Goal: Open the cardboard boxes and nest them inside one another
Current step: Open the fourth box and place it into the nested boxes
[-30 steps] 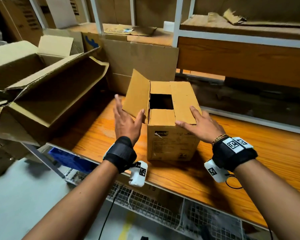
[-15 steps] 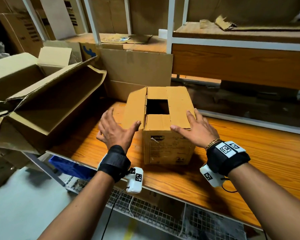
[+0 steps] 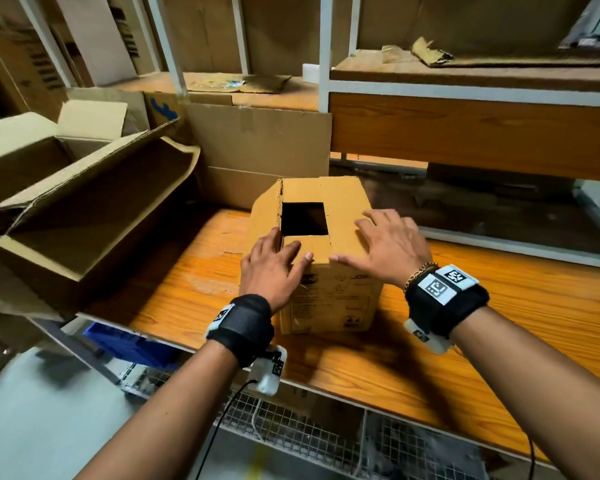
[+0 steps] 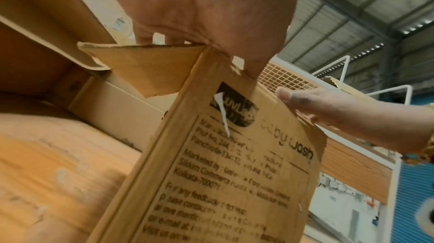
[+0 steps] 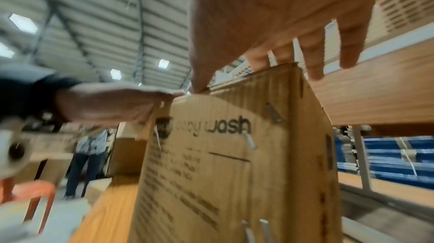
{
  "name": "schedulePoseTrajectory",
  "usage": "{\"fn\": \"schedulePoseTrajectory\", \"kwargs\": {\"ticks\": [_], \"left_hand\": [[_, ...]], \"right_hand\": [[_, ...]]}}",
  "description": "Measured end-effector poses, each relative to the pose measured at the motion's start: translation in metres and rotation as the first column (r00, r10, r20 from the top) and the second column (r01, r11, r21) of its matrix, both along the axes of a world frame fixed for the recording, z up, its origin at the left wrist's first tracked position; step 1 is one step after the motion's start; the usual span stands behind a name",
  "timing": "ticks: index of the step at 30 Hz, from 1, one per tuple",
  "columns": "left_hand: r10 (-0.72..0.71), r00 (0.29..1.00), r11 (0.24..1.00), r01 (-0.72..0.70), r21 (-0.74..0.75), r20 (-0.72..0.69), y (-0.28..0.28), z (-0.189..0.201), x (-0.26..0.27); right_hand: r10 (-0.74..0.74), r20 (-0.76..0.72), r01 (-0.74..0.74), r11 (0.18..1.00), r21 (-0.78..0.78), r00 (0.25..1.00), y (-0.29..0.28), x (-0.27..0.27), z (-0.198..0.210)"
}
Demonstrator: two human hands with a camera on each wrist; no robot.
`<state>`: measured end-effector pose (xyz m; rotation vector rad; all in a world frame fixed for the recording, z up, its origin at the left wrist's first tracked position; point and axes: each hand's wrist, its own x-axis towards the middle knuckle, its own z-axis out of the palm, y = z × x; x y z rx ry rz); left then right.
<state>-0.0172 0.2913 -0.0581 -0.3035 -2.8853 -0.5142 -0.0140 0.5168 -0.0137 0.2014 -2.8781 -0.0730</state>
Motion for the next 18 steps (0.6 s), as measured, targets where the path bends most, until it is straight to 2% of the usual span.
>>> {"fn": "schedulePoseTrajectory", "kwargs": {"ticks": [2, 4, 6, 8, 10, 12, 13, 14, 15, 16, 18], "left_hand": [[-0.006, 1.000, 1.000, 0.006, -0.026, 0.009, -0.002, 0.002, -0.002], [-0.008, 1.000, 0.999, 0.008, -0.034, 0.017, -0.004, 0.002, -0.003], [-0.004, 1.000, 0.999, 0.004, -0.031, 0.020, -0.005, 0.000, -0.003], [-0.002, 1.000, 1.000, 0.002, -0.023, 0.023, -0.005, -0.001, -0.004], [-0.007, 1.000, 1.000, 0.008, -0.014, 0.028, -0.004, -0.001, -0.003], [-0.010, 1.000, 1.000, 0.010, 0.000, 0.029, -0.001, -0.002, -0.003], [-0.012, 1.000, 1.000, 0.012, 0.008, 0.027, 0.000, -0.003, -0.004], [-0.012, 1.000, 1.000, 0.011, 0.017, 0.027, 0.000, -0.003, -0.004], [-0.011, 1.000, 1.000, 0.011, 0.028, 0.027, 0.000, -0.004, -0.005], [-0.011, 0.999, 0.999, 0.009, 0.039, 0.032, 0.000, -0.005, -0.005], [-0.014, 0.999, 0.998, 0.011, 0.055, 0.050, -0.001, -0.006, -0.005]], "right_hand": [[0.118, -0.169, -0.111, 0.993, 0.050, 0.979, 0.004, 0.003, 0.006], [0.177, -0.365, -0.177, 0.984, 0.032, 0.914, 0.010, 0.006, 0.013], [0.121, -0.514, -0.196, 0.976, -0.095, 0.849, 0.022, 0.007, 0.020], [-0.025, -0.541, -0.098, 0.976, -0.196, 0.841, 0.040, 0.009, 0.021], [-0.148, -0.432, 0.089, 0.984, -0.154, 0.890, 0.058, 0.010, 0.014], [-0.222, -0.211, 0.209, 0.975, -0.080, 0.952, 0.068, 0.008, -0.005], [-0.231, -0.064, 0.221, 0.965, -0.142, 0.971, 0.068, 0.008, -0.012], [-0.210, 0.095, 0.229, 0.934, -0.275, 0.973, 0.064, 0.010, -0.017], [-0.163, 0.239, 0.253, 0.871, -0.421, 0.957, 0.058, 0.010, -0.020], [-0.097, 0.314, 0.264, 0.793, -0.550, 0.945, 0.050, 0.008, -0.021], [-0.027, 0.287, 0.225, 0.693, -0.685, 0.958, 0.037, 0.001, -0.019]]}}
